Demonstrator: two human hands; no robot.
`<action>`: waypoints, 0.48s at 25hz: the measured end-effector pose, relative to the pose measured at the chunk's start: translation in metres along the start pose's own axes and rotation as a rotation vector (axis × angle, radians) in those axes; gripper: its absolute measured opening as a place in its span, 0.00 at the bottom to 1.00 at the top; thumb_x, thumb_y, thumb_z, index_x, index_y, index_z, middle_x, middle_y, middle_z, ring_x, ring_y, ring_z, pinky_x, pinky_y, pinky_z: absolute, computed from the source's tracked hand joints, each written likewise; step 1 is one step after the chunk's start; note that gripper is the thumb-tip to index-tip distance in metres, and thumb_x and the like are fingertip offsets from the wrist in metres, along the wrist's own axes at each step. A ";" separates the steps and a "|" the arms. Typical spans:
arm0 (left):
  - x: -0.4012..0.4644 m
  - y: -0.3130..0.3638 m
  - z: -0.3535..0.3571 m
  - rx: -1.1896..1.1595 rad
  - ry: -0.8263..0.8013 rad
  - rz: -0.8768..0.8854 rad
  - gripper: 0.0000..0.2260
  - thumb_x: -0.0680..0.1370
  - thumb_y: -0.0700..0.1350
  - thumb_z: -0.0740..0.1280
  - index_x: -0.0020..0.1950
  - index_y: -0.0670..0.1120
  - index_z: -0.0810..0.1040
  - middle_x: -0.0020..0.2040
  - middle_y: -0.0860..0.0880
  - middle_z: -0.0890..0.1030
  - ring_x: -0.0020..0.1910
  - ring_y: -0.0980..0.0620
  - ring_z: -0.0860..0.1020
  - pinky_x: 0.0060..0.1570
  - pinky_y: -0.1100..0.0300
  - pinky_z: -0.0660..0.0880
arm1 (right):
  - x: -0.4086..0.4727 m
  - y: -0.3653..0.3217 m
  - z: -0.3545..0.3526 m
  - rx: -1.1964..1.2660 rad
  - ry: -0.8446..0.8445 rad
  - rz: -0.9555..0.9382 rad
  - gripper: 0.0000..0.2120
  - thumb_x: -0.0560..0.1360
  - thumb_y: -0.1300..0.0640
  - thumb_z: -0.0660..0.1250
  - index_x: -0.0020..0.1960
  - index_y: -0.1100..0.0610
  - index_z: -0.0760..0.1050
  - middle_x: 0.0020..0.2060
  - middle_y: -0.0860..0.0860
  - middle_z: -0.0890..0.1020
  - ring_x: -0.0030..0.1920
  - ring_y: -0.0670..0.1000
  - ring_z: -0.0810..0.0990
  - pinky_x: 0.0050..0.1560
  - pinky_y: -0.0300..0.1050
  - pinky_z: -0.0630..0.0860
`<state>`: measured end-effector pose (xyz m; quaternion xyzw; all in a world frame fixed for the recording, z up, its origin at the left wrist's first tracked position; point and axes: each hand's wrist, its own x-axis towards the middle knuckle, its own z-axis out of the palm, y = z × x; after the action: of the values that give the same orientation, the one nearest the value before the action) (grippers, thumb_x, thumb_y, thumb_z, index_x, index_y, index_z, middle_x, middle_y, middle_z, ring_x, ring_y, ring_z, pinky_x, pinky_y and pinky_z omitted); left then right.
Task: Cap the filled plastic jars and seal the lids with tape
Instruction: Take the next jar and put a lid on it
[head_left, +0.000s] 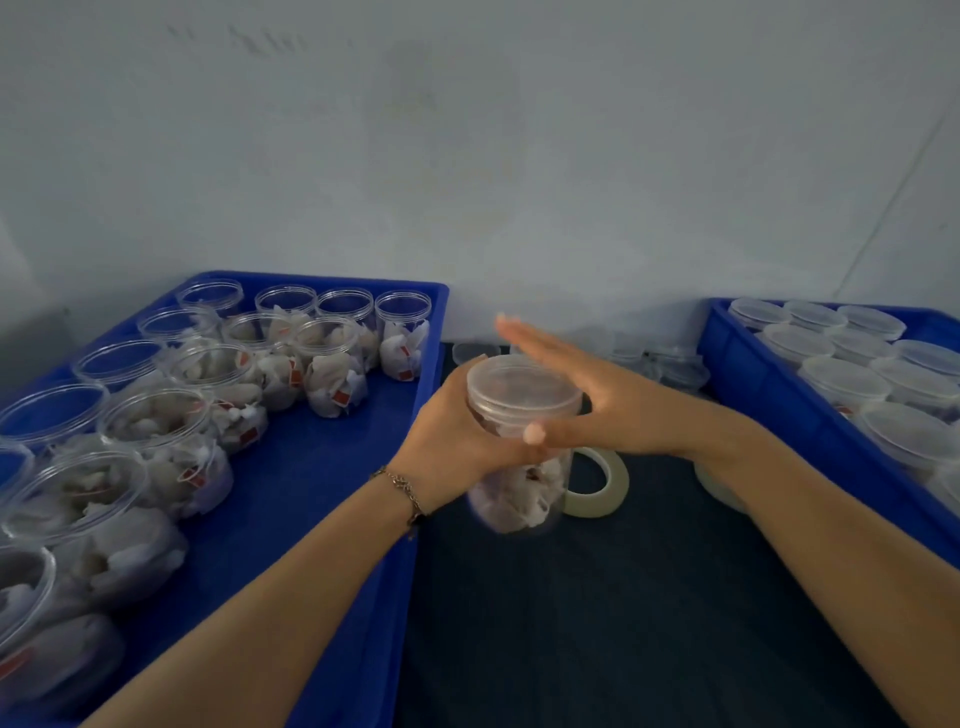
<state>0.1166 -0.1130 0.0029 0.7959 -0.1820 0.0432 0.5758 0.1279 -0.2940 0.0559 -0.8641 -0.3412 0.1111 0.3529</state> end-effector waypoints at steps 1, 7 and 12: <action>0.000 0.001 0.001 0.043 0.027 0.015 0.42 0.56 0.55 0.81 0.66 0.49 0.69 0.55 0.56 0.80 0.54 0.61 0.78 0.55 0.61 0.76 | 0.004 0.001 0.004 -0.034 0.067 -0.011 0.31 0.65 0.34 0.67 0.64 0.23 0.58 0.73 0.35 0.59 0.72 0.36 0.55 0.70 0.41 0.58; -0.001 -0.005 0.005 0.485 0.134 -0.009 0.56 0.50 0.68 0.71 0.72 0.64 0.45 0.71 0.53 0.66 0.67 0.55 0.69 0.59 0.62 0.67 | 0.024 0.015 0.046 -0.122 0.416 0.059 0.43 0.57 0.27 0.70 0.68 0.26 0.54 0.58 0.40 0.60 0.61 0.43 0.58 0.62 0.42 0.61; -0.001 -0.024 0.014 0.625 -0.031 -0.089 0.50 0.53 0.74 0.68 0.71 0.59 0.57 0.59 0.57 0.68 0.59 0.58 0.62 0.56 0.62 0.60 | 0.015 0.093 0.044 0.046 0.356 0.341 0.38 0.75 0.32 0.53 0.77 0.47 0.45 0.73 0.53 0.64 0.73 0.53 0.60 0.73 0.51 0.56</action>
<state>0.1221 -0.1190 -0.0236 0.9420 -0.1335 0.0598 0.3019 0.1676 -0.3086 -0.0387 -0.9068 -0.1202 0.0227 0.4034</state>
